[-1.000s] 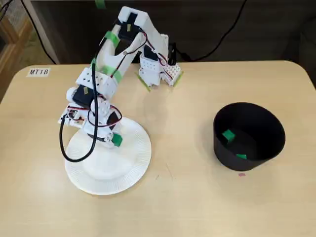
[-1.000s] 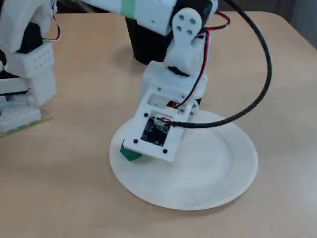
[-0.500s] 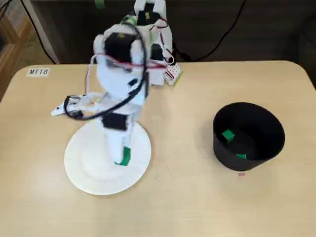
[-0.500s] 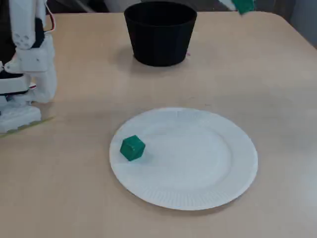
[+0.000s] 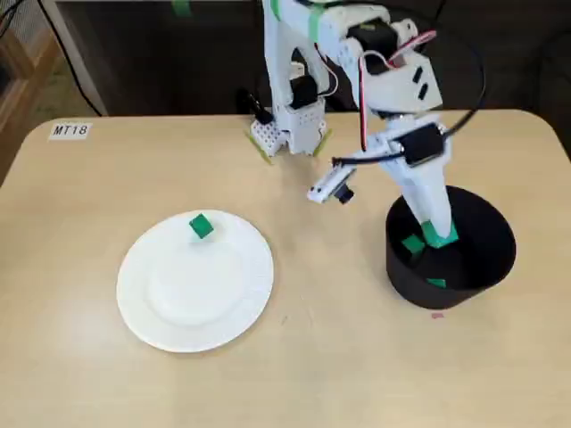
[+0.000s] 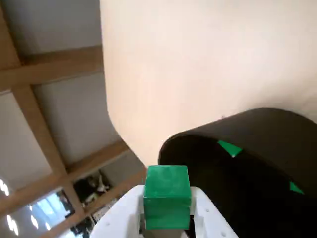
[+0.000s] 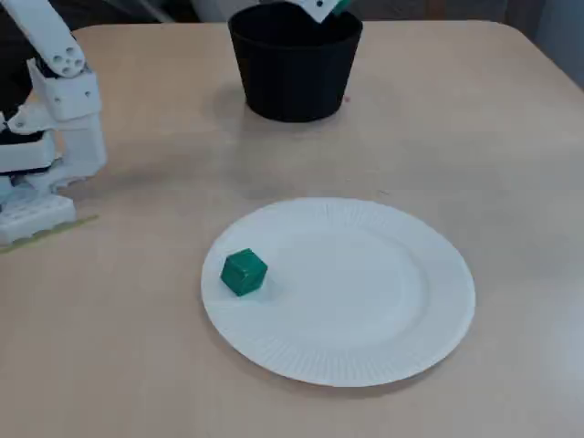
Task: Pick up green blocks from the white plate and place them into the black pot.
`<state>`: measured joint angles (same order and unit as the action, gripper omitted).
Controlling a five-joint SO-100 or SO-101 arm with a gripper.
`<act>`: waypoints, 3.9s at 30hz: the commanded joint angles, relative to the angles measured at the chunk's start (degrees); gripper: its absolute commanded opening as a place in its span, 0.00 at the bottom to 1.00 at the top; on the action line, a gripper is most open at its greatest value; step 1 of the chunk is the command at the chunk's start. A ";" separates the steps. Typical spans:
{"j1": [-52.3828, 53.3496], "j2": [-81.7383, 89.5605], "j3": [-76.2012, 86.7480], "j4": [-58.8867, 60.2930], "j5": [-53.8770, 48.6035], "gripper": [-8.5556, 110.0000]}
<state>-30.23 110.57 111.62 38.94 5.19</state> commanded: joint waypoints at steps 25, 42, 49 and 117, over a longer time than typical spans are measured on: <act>9.32 4.75 -2.99 13.62 -3.96 0.05; 55.37 -9.58 -11.95 35.16 7.12 0.05; 60.56 -17.40 -21.27 47.20 10.28 0.05; 60.12 -14.59 -9.49 16.08 1.23 0.05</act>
<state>32.34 85.25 98.96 65.74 5.10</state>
